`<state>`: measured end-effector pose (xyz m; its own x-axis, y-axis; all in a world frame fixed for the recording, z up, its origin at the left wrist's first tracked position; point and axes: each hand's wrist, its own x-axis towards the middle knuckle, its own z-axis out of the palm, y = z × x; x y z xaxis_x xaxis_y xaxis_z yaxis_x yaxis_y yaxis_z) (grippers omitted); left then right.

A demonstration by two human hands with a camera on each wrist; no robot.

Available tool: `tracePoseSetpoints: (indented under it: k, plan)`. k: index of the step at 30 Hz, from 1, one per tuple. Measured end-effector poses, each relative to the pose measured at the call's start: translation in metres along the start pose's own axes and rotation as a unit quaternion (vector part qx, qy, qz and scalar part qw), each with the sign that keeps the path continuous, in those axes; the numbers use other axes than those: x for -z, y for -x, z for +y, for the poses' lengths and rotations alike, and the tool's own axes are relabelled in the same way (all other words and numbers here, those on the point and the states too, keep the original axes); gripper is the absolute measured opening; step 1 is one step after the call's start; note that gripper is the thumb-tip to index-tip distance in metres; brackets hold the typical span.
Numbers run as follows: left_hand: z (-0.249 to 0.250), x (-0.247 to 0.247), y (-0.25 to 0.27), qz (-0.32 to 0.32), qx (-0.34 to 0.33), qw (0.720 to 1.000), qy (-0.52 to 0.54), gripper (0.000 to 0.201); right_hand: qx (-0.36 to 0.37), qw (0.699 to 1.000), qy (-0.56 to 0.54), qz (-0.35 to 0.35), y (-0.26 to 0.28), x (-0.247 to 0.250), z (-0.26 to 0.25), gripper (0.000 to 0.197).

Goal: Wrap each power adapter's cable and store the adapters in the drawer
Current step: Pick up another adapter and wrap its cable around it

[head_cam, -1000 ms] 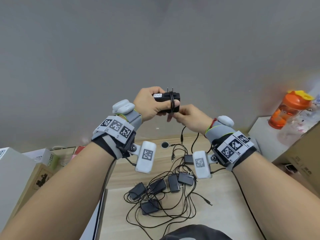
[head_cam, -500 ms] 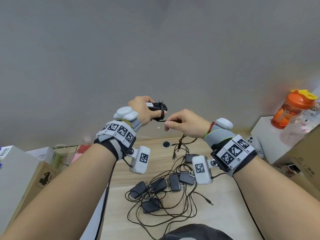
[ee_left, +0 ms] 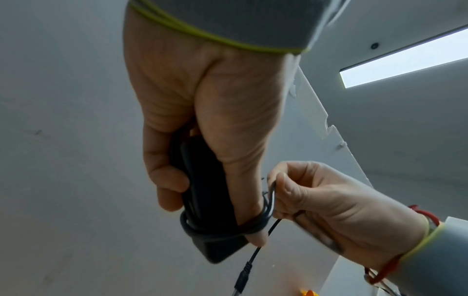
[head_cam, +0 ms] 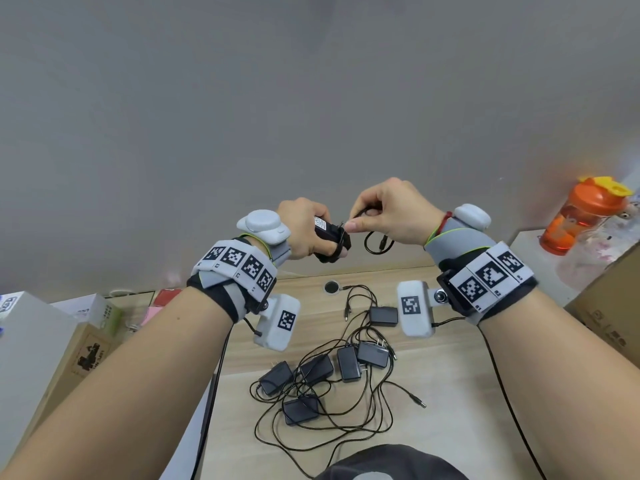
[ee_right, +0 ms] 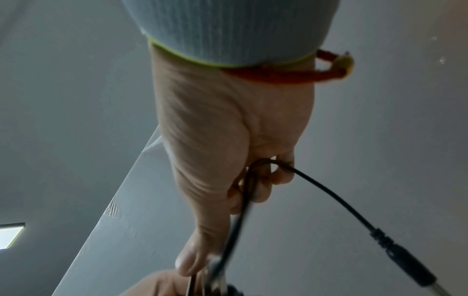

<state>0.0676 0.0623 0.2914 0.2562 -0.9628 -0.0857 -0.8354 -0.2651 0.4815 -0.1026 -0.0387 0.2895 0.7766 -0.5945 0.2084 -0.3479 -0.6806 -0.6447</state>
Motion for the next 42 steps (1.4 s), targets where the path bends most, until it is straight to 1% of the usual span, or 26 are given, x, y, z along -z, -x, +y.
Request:
tracePoseSetpoints:
  k: [2,5,7,10,12,16,18,21,22,25,26,28,31,33,36,38,42]
  plan:
    - [0.001,-0.001,0.003,-0.029,-0.017,0.999,0.003,0.041,0.001,1.000,-0.004,0.012,-0.002,0.004,0.004,0.016]
    - [0.003,-0.001,0.007,-0.060,-0.035,0.995,0.068,0.040,-0.005,1.000,-0.013,0.020,-0.004,0.007,0.013,0.019]
    - [0.006,-0.001,0.008,-0.071,-0.044,0.990,0.116,0.040,-0.016,0.999,-0.020,0.030,-0.003,0.005,0.020,0.020]
    - [0.011,-0.001,0.008,-0.068,-0.063,0.979,0.184,0.039,-0.043,0.997,-0.049,0.049,-0.001,-0.001,0.030,0.023]
    - [0.013,-0.001,0.006,-0.053,-0.071,0.965,0.246,0.038,-0.059,0.995,-0.067,0.048,0.000,-0.007,0.036,0.027]
    - [0.022,0.003,0.006,0.010,-0.069,0.933,0.354,0.036,-0.087,0.994,-0.068,0.022,0.004,-0.025,0.046,0.033]
    - [0.027,0.006,0.006,0.028,-0.067,0.922,0.381,0.033,-0.095,0.991,-0.089,0.010,0.007,-0.035,0.049,0.032]
    - [0.028,0.011,0.003,0.062,-0.048,0.908,0.412,0.015,-0.095,0.991,-0.089,-0.003,0.012,-0.048,0.048,0.036]
    - [0.028,0.012,0.001,0.081,-0.037,0.903,0.420,0.012,-0.088,0.993,-0.082,-0.011,0.014,-0.051,0.046,0.037]
    - [0.018,0.017,-0.007,0.139,-0.005,0.890,0.434,0.015,-0.065,0.995,-0.060,-0.048,0.021,-0.055,0.039,0.041]
    - [0.014,0.019,-0.011,0.153,0.002,0.890,0.429,0.018,-0.064,0.995,-0.058,-0.059,0.023,-0.055,0.036,0.043]
    - [0.002,0.020,-0.017,0.172,0.014,0.900,0.401,0.025,-0.067,0.993,-0.065,-0.069,0.026,-0.052,0.032,0.049]
    - [-0.020,0.016,-0.023,0.177,0.043,0.921,0.344,0.036,-0.066,0.993,-0.084,-0.046,0.029,-0.040,0.025,0.052]
    - [-0.031,0.011,-0.024,0.172,0.068,0.932,0.312,0.041,-0.047,0.994,-0.096,-0.034,0.029,-0.028,0.017,0.049]
    - [-0.035,0.001,-0.021,0.152,0.086,0.950,0.258,0.038,-0.004,0.993,-0.117,-0.026,0.025,-0.012,0.005,0.035]
    - [-0.033,-0.004,-0.018,0.130,0.086,0.966,0.207,0.036,0.006,0.991,-0.130,-0.006,0.022,-0.003,-0.001,0.030]
    - [-0.022,-0.015,-0.012,0.056,0.057,0.979,0.187,0.045,0.015,0.993,-0.102,0.057,0.014,0.009,-0.004,0.027]
